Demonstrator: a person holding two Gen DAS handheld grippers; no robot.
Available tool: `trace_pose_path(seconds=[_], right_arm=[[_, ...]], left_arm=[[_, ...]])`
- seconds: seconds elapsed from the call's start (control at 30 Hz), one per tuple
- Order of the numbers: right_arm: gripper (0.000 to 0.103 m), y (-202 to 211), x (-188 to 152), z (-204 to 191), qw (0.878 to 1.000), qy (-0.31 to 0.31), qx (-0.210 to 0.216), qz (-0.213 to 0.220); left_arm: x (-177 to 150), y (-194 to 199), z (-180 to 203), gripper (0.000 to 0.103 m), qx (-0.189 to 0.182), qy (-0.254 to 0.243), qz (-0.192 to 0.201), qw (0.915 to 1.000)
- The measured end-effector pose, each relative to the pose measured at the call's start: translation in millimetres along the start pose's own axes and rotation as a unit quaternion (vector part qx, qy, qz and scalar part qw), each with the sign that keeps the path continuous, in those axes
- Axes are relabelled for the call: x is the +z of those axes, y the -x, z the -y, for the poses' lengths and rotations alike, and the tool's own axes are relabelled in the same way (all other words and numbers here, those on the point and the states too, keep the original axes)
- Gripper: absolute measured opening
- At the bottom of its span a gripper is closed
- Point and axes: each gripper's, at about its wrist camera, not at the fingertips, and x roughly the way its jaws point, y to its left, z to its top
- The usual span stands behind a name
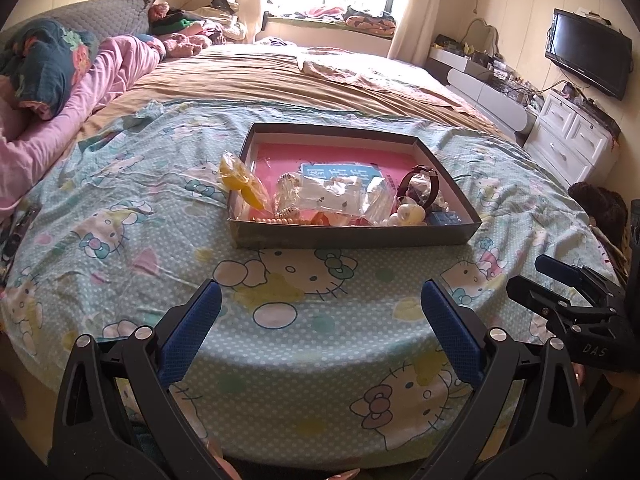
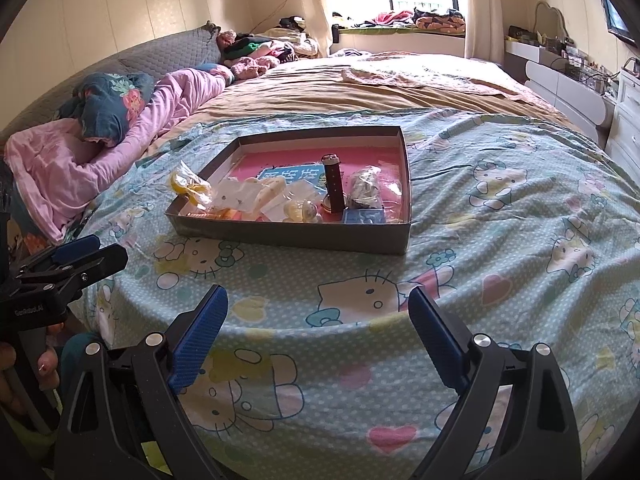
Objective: Organize jewelry
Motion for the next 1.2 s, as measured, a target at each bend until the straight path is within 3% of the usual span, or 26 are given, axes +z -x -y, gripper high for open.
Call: trace_pose_path(seconds=[1.2], right_arm=[[0.091,3.8,0.4,0.7,1.0,-0.001,0.0,0.004]], left_arm=[[-1.9,7.1,0.8,0.093,0.007,-0.004,-0.002,1.0]])
